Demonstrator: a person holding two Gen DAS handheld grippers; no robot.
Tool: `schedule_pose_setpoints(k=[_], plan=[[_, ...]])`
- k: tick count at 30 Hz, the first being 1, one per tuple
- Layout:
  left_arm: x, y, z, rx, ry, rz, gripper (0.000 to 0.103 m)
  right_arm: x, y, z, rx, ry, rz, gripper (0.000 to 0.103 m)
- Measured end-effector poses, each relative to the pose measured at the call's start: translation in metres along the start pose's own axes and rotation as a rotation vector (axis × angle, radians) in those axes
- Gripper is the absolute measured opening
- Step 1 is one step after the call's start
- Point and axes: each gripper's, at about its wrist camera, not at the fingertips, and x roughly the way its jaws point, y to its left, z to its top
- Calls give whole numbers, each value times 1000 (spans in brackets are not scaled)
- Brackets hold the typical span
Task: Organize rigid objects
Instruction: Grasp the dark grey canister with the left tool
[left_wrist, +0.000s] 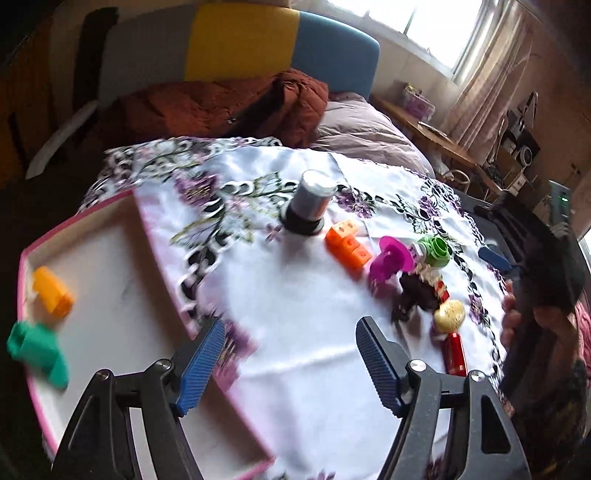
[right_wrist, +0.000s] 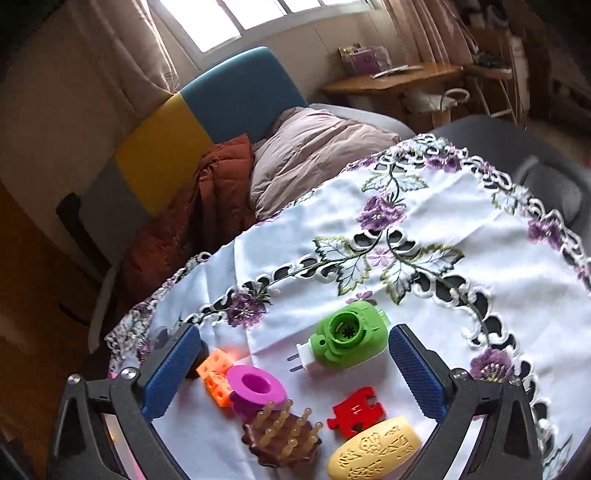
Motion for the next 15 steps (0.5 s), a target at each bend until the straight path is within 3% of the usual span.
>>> schedule_pose_setpoints(k=[9, 11, 15], plan=[[49, -25, 44, 122, -35, 21, 76, 3, -2, 0, 26, 47, 37, 103], [58, -31, 51, 157, -72, 22, 78, 2, -2, 0, 28, 46, 47, 103], [74, -35, 64, 156, -59, 14, 87, 1, -2, 0, 33, 48, 65, 103]])
